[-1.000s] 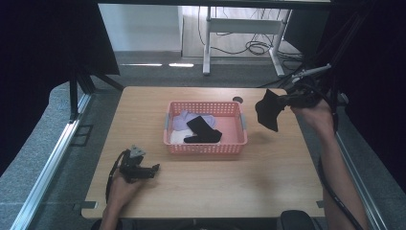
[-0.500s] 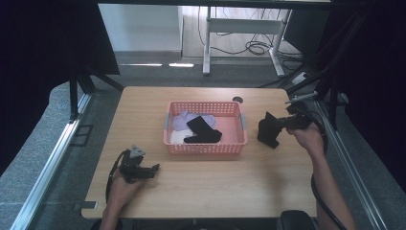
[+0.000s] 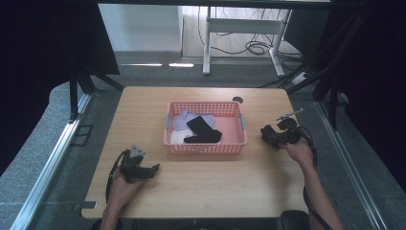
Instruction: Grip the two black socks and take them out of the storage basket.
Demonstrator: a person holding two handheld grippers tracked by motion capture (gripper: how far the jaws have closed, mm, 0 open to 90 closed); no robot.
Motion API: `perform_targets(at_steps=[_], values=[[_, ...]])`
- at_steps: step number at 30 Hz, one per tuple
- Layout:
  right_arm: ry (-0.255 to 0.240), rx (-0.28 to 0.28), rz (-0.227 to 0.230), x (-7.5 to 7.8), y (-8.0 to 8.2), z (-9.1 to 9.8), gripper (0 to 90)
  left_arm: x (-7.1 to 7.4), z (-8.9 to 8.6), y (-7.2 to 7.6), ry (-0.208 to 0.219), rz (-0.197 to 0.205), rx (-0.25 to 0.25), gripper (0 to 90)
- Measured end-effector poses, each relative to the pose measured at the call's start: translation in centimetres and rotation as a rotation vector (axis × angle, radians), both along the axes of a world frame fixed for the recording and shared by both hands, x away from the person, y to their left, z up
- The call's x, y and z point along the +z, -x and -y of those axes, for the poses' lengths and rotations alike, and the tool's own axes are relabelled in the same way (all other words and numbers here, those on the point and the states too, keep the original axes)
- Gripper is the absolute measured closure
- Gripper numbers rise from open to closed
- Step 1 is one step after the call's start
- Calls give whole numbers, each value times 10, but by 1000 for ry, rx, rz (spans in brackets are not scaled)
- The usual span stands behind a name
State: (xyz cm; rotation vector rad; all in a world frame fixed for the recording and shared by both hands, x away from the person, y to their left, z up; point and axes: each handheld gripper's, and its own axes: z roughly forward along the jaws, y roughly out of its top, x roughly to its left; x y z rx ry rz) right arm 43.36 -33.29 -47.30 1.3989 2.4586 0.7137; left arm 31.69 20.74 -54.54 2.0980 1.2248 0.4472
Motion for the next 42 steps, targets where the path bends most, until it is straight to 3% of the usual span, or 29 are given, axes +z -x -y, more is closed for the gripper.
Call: perform_targets(at_steps=[1, 2, 9, 15, 22, 35, 36, 42], values=[[0, 0, 0, 0, 0, 0, 723, 0, 0, 0, 0, 0, 0, 128], [-12, 0, 7, 4, 1, 1, 645, 0, 0, 0, -1, -1, -1, 128], [-38, 9, 74, 36, 2, -4, 473, 0, 0, 0, -3, -2, -1, 128], [-51, 52, 111, 55, -2, -21, 394, 0, 0, 0, -3, -2, -1, 128], [-66, 120, 136, 70, -12, -53, 360, 0, -1, 0, -8, -4, -4, 128], [-63, 231, 128, 72, -25, -114, 358, 0, 0, 0, -3, -4, 0, 128], [-63, 250, 125, 70, -27, -126, 360, 0, 0, 0, -2, -4, 0, 128], [-57, 291, 111, 64, -32, -153, 367, 0, 0, 0, -2, -4, 0, 128]])
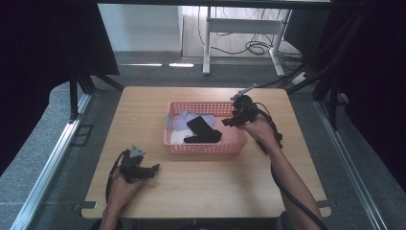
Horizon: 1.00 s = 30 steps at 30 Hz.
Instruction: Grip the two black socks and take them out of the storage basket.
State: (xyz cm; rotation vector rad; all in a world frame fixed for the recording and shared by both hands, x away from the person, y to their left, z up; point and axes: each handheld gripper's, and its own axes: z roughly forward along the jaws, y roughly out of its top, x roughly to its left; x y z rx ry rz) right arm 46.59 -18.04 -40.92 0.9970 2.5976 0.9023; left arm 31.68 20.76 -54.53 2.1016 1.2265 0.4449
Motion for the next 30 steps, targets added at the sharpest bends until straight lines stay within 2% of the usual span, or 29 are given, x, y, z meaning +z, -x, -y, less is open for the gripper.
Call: perform_targets(at_steps=[10, 11, 12, 15, 24, 27, 30], values=[[34, 80, -40, -21, -8, -48, 379, 0, 0, 0, -1, -1, -1, 128], [34, 80, -40, -21, -8, -48, 379, 0, 0, 0, -1, -1, -1, 127], [48, 97, -50, -27, -11, -58, 381, 0, 0, 0, -3, -2, -3, 127], [67, 121, -63, -37, -14, -69, 384, 0, 0, 0, 0, -1, -2, 127], [117, 178, -131, -68, -22, -96, 389, 0, -2, 0, 5, -3, -5, 127], [159, 199, -149, -75, -23, -101, 420, 0, -2, 0, 7, -4, -5, 127], [189, 212, -180, -81, -24, -103, 519, 0, -2, 0, 7, -4, -5, 128]])
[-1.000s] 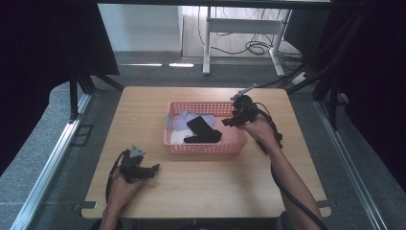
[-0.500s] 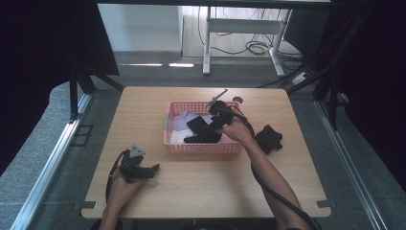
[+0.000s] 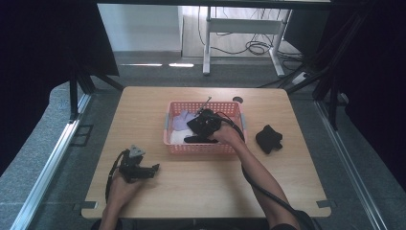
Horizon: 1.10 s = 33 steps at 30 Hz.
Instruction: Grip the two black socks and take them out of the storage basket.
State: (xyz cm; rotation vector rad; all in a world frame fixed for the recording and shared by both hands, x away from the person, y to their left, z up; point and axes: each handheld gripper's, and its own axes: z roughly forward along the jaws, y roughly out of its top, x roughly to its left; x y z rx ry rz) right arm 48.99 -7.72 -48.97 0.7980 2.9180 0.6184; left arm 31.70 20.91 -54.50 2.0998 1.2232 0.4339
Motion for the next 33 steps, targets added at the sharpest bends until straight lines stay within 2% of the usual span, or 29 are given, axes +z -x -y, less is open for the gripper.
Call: perform_targets(at_steps=[3, 5, 7, 10, 13, 23, 33], values=[[29, 9, -23, -4, -1, 0, 673, 0, 0, 0, 1, 0, 0, 128], [20, 17, -26, -4, 0, 2, 808, 0, 0, 0, 2, -1, 0, 128], [21, 16, -12, -1, 1, 3, 863, 0, 0, 0, 0, -1, 0, 128], [4, 12, 11, 7, 2, 7, 869, 0, 0, 0, 0, 0, 0, 128], [-34, 7, 32, 19, 3, 12, 870, 0, 0, 0, -2, 0, 0, 128], [-131, -11, 78, 67, 9, 22, 867, 0, 1, 0, -2, 3, 2, 128], [-155, -15, 120, 100, 12, 30, 867, 0, 1, 0, -3, 6, 5, 128]])
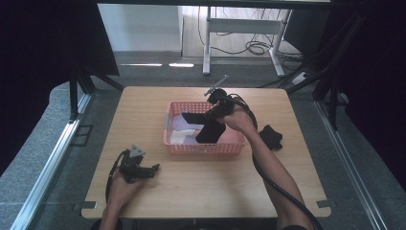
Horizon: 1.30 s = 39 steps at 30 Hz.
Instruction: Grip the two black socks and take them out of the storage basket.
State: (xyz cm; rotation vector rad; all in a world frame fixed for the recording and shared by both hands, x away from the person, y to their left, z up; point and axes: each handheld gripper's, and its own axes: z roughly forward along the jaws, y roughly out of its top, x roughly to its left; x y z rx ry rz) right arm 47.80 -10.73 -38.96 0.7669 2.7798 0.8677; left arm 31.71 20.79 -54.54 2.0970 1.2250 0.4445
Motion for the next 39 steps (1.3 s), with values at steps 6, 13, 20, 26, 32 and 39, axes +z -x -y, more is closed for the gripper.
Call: perform_targets(at_steps=[6, 13, 20, 26, 32, 39], values=[[-14, -11, 28, 15, 1, 5, 867, 0, 0, 0, -1, -1, 0, 128], [-28, -24, 54, 32, 2, 11, 867, 0, 0, 0, -5, -1, 0, 128], [-39, -42, 70, 48, 3, 21, 867, 0, 0, 0, -5, -1, -1, 128], [-50, -56, 89, 57, 5, 30, 866, 0, 0, 0, -6, -1, 0, 128], [-61, -72, 102, 67, 6, 39, 867, 0, 0, 0, -7, -3, -2, 128], [-58, -94, 119, 78, 7, 52, 866, 0, 0, 0, -7, -3, -1, 128]])
